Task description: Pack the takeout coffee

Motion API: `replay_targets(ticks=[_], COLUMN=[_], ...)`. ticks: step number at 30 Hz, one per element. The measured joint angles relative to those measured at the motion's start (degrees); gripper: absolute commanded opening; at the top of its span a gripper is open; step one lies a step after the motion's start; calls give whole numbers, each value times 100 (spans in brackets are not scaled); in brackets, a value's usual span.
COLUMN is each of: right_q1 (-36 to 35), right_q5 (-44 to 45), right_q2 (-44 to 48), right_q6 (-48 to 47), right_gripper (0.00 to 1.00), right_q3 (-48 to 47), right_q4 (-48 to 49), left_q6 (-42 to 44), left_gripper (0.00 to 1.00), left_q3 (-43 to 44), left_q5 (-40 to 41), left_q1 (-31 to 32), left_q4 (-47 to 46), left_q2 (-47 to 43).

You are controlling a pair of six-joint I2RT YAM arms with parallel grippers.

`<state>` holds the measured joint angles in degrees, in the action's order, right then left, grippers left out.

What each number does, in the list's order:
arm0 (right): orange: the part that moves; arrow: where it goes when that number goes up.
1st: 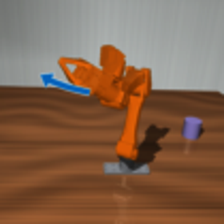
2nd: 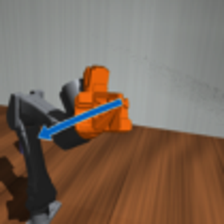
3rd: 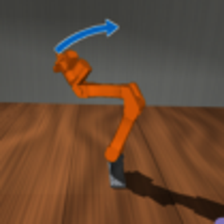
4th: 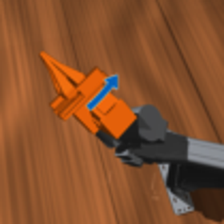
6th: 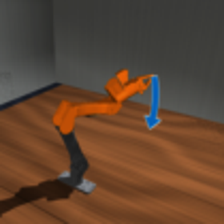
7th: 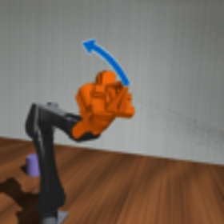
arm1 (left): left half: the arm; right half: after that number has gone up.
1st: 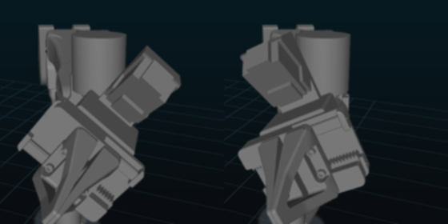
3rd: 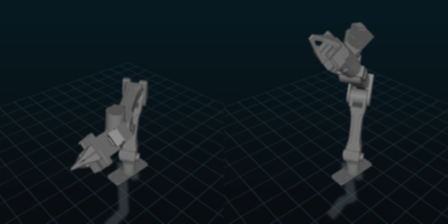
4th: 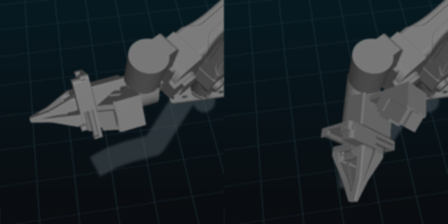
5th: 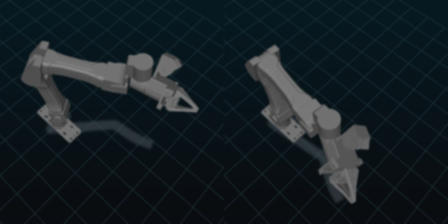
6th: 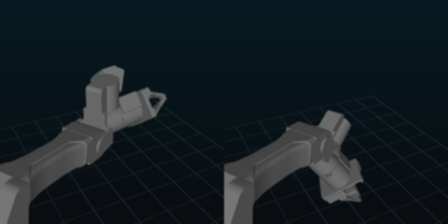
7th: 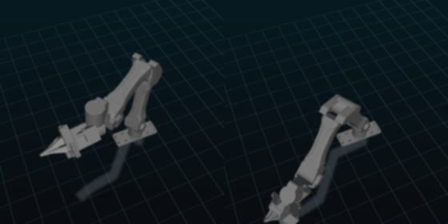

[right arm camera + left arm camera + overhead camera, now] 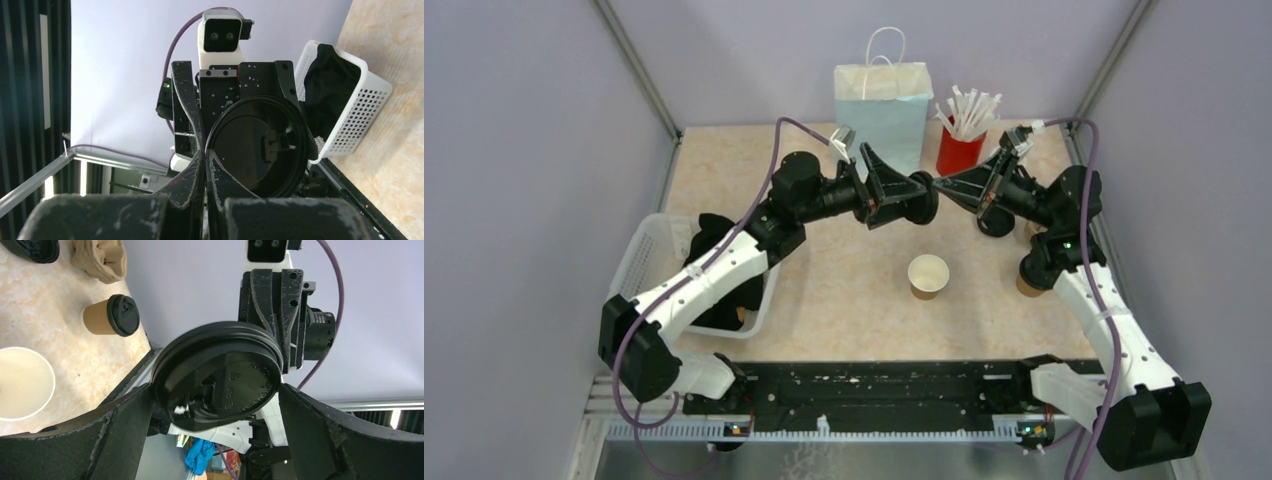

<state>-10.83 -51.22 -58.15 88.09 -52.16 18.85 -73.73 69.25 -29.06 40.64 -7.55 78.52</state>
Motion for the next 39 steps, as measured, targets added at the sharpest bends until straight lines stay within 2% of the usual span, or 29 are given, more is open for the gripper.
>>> replay_targets(ticks=[9, 39], right_q1=[0, -4], right_q5=[46, 101], right_q2=[0, -39], right_q6=[-195, -190], right_gripper=[0, 0], right_q3=[-11, -7], right_q4=[-264, -166], left_q6=[197, 170], left_gripper=[98, 98], left_q3=[-4, 190], left_q5=[476, 59], left_q1=[-4, 0], left_q4=[684, 282], left_q2=[-343, 107])
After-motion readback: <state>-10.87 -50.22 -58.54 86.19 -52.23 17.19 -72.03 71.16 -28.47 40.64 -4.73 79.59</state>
